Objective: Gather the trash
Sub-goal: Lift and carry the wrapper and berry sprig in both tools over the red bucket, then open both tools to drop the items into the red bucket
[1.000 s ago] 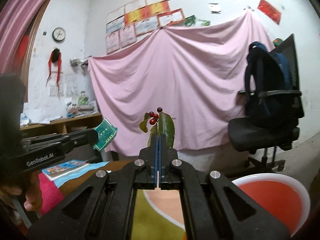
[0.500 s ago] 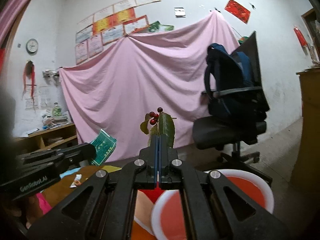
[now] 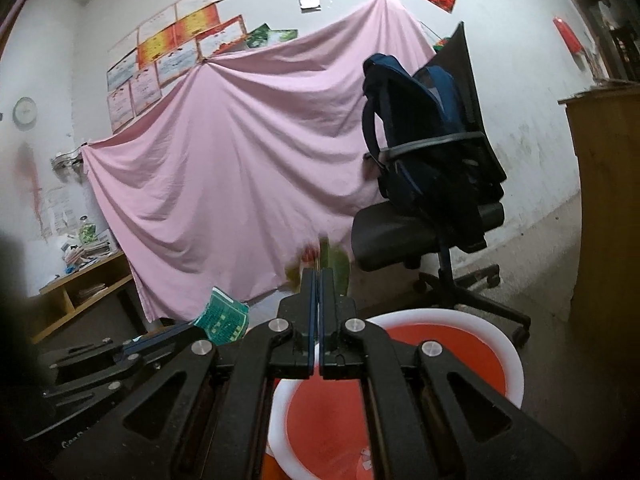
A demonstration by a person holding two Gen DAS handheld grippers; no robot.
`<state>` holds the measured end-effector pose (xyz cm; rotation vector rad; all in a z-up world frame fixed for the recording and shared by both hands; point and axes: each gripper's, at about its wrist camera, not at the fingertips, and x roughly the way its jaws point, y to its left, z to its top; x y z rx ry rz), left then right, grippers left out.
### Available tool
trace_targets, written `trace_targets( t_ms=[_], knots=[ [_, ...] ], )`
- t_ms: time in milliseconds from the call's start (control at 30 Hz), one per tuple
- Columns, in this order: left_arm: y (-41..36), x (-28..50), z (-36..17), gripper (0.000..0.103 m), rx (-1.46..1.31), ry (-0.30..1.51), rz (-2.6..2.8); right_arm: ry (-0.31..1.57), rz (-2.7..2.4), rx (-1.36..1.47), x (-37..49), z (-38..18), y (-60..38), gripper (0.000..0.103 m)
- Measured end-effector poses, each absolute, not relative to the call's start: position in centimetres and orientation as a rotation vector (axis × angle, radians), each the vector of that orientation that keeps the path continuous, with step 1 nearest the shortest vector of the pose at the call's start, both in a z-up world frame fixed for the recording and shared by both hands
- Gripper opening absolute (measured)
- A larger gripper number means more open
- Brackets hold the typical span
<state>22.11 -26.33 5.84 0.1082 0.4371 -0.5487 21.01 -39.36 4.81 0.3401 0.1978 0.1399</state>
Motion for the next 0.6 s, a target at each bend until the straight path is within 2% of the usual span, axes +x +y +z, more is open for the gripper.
trace_targets(
  t_ms=[200, 600],
  knots=[
    [-26.5, 23.9, 4.9, 0.002, 0.058, 0.523, -0.552, 0.231, 0.137, 0.363, 21.8, 4.2, -39.7, 0.031],
    [-25.1, 25.9, 4.2, 0.009, -0.014, 0.62, -0.542, 0.251, 0.128, 0.364, 22.2, 3.9, -39.8, 0.032]
  ],
)
